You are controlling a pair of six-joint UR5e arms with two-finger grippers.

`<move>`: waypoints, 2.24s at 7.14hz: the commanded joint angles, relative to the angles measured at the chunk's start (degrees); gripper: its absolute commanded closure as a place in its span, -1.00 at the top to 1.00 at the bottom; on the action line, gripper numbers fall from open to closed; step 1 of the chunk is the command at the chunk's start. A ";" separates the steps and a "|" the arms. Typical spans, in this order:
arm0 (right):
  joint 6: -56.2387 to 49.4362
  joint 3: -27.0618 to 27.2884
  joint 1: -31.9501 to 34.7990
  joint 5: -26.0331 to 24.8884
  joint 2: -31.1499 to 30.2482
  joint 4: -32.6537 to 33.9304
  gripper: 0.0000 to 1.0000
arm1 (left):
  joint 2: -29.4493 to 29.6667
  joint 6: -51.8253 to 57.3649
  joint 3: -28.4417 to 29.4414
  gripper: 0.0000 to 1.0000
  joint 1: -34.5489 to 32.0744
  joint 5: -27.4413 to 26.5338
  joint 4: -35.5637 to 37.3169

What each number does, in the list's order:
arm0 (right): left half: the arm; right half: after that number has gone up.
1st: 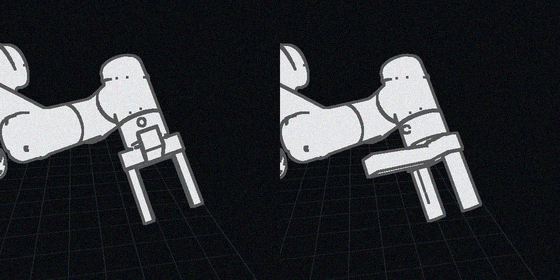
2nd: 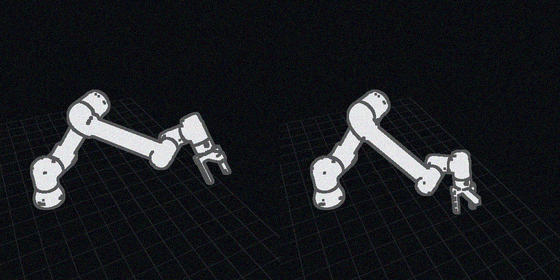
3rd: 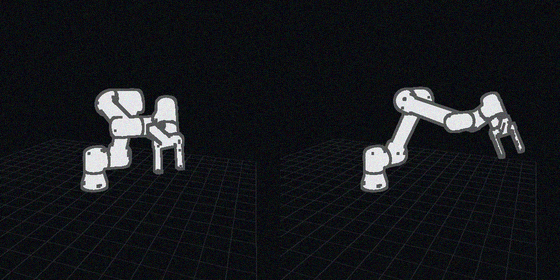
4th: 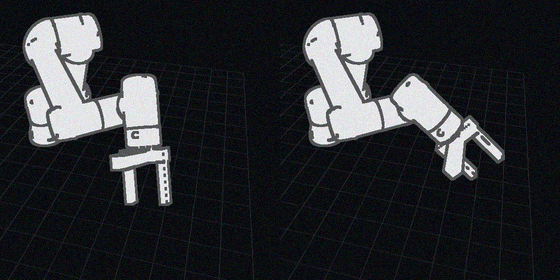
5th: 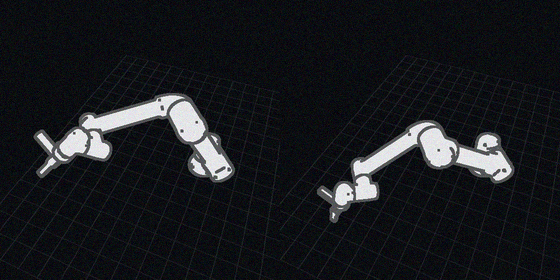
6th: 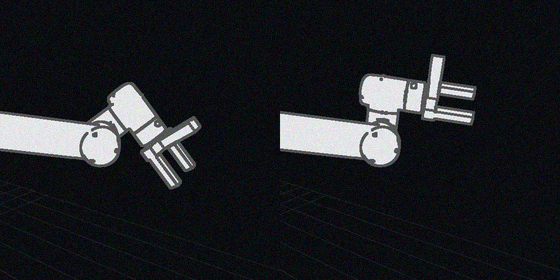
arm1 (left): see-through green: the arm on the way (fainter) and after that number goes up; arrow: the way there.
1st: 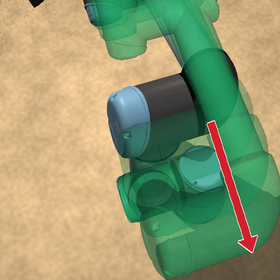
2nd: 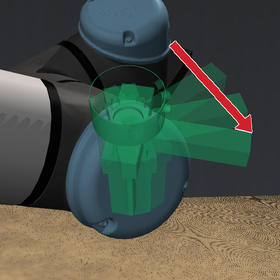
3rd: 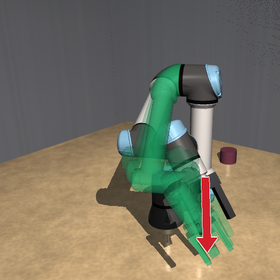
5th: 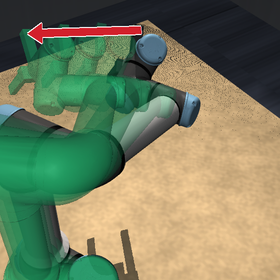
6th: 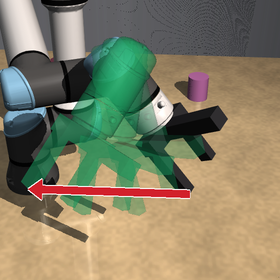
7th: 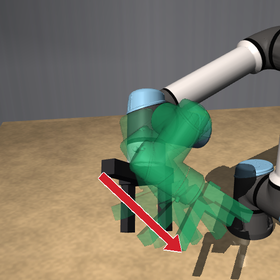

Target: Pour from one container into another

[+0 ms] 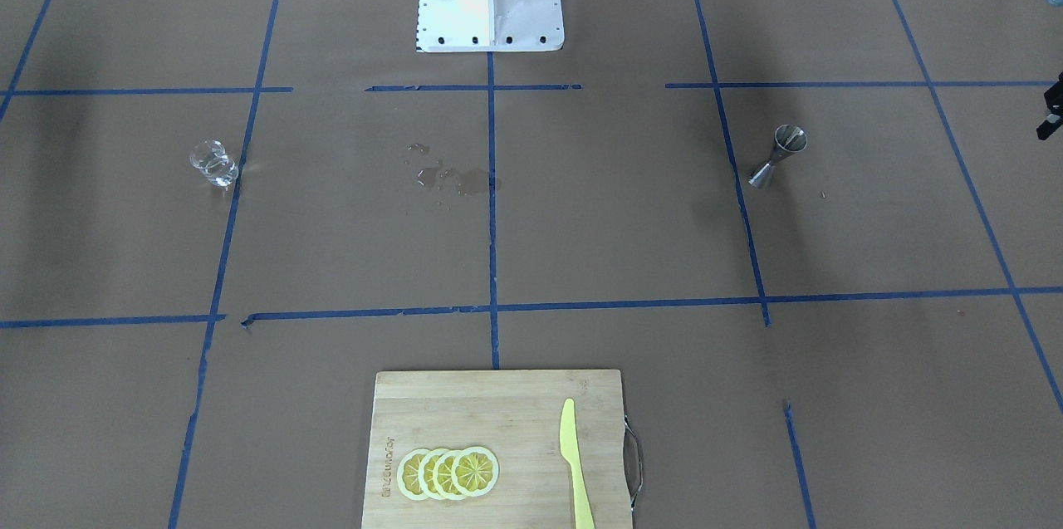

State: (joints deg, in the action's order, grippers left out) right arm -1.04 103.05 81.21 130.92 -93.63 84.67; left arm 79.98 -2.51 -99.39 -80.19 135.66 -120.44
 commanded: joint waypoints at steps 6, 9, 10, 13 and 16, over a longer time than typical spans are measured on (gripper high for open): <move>0.07 0.57 -0.61 0.74 0.02 0.05 1.00 | -11.34 -40.55 0.43 0.93 32.49 -19.76 -58.68; -0.11 0.48 -1.32 0.48 0.20 -0.03 1.00 | -13.53 -51.67 -0.62 0.97 56.23 -49.98 -62.53; -0.11 0.40 -1.41 0.47 0.20 -0.03 1.00 | -13.80 -52.68 -0.63 0.97 63.85 -61.28 -62.38; -0.11 0.13 -1.41 0.21 0.37 -0.03 1.00 | -13.28 -54.98 -0.72 0.86 75.06 -88.45 -62.11; -0.11 -0.39 -1.41 0.21 0.46 -0.03 1.00 | -8.99 -50.76 1.73 0.99 77.29 -96.53 -62.11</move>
State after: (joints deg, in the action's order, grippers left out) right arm -1.14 102.95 79.80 131.12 -93.19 84.64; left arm 68.73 -54.88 -99.18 -3.63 41.93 -182.58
